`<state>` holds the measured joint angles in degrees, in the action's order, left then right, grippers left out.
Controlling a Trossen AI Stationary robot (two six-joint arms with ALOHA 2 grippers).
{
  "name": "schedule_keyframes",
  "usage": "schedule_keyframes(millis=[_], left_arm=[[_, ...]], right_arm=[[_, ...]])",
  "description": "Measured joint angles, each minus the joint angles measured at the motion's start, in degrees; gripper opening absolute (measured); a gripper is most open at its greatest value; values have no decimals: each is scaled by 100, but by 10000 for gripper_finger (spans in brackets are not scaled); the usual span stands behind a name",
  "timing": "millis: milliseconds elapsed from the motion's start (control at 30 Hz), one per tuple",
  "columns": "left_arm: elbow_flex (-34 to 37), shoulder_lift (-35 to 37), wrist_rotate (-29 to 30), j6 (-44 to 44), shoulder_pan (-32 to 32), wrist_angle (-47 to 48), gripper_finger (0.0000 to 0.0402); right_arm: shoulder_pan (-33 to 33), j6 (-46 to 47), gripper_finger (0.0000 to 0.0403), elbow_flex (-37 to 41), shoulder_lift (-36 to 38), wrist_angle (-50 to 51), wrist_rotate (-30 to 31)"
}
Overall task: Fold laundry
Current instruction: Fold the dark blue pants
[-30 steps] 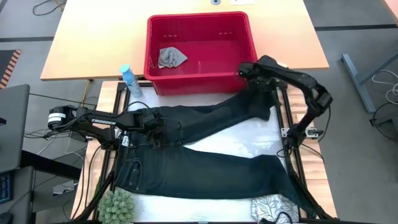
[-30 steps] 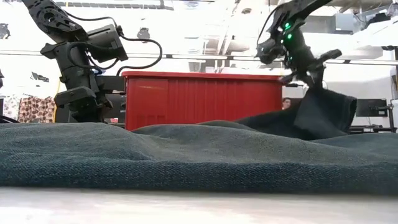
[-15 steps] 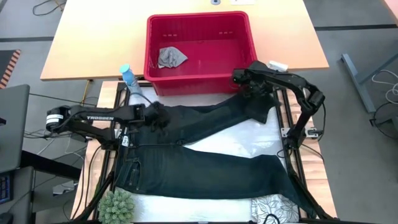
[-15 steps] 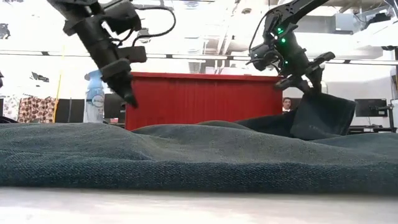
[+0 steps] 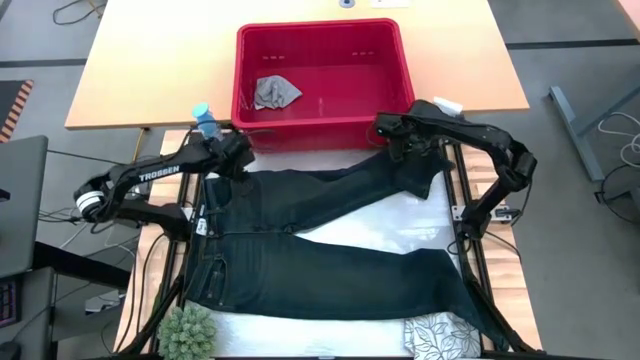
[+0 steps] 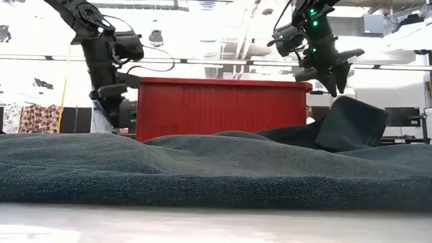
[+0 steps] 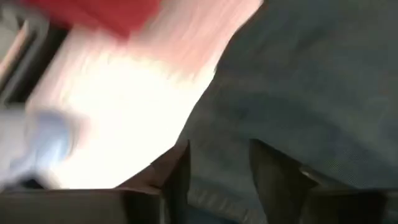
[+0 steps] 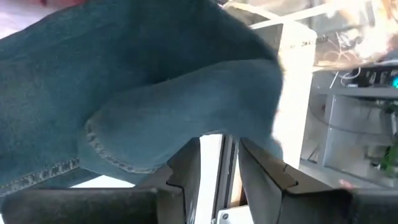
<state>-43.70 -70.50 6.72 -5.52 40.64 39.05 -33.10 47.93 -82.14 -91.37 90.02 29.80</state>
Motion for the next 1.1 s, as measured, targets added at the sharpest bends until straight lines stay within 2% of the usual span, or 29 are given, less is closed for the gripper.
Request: schedule_keyframes(millis=[167,333,467,600,667,800,933,1100], left_arm=[[151,-92,-61,-27,297,91,189],[602,-87,-464,71,337,-348,192],[984,-87,-148,66,335,-701,192],[1167,-87,-180,146,343,-815,192],[1182,-181,-189,468,364,-826,192],[1159,-631,-835,846,549,-612,188],[1035,-1095,-966,1030,545,-746,147],[881,-1026,-994,1237,541,-616,35]], right_arm=[[187,-290,133,-1,-5,-2,9],[319,-503,132,-1,-5,-2,22],[386,-513,132,-1,-5,-4,46],[393,-510,132,-1,-5,-3,44],[398,-515,132,-1,-5,-2,44],[444,-633,132,-3,-5,-3,25],[561,-644,132,-3,-5,-4,17],[724,-658,132,-5,-5,-7,84]])
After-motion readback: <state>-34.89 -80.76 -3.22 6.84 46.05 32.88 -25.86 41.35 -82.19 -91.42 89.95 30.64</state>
